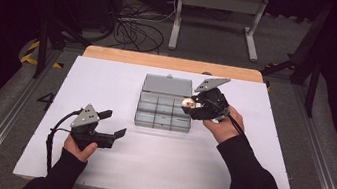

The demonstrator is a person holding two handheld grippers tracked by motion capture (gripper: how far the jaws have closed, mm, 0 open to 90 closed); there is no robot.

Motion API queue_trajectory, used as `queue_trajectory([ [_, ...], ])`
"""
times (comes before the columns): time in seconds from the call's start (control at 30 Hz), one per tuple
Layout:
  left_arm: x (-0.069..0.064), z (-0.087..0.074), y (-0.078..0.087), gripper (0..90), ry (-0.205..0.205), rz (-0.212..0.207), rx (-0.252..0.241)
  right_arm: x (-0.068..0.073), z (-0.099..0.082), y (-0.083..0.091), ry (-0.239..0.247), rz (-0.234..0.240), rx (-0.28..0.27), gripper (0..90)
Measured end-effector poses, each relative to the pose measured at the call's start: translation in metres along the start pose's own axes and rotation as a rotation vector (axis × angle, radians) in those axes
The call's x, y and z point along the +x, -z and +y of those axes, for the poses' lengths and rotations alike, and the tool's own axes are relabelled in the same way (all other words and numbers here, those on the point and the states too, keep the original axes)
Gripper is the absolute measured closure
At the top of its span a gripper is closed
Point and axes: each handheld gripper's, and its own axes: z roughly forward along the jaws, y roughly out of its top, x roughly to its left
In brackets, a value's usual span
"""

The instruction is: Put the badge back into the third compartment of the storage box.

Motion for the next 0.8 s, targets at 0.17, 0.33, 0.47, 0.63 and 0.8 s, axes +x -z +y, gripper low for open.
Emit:
queue_trajectory([
  [0.17, 0.0, -0.001, 0.0, 14.7, 0.01, -0.018, 0.003, -0.004, 0.0, -0.002, -0.008, -0.003, -0.003, 47.1],
  [0.33, 0.0, -0.001, 0.0, 14.1, 0.007, -0.017, 0.004, -0.008, -0.001, -0.008, -0.027, 0.0, -0.001, 47.1],
  [0.47, -0.001, -0.001, -0.001, 14.0, -0.008, -0.003, 0.005, -0.013, 0.0, -0.016, -0.027, -0.011, 0.012, 47.1],
  [0.63, -0.001, -0.002, -0.001, 13.7, -0.006, -0.003, 0.005, -0.016, -0.001, -0.027, -0.029, -0.021, 0.036, 47.1],
  [0.8, -0.001, -0.002, -0.001, 13.6, -0.007, -0.002, 0.001, -0.02, -0.002, -0.038, -0.046, -0.024, 0.051, 47.1],
])
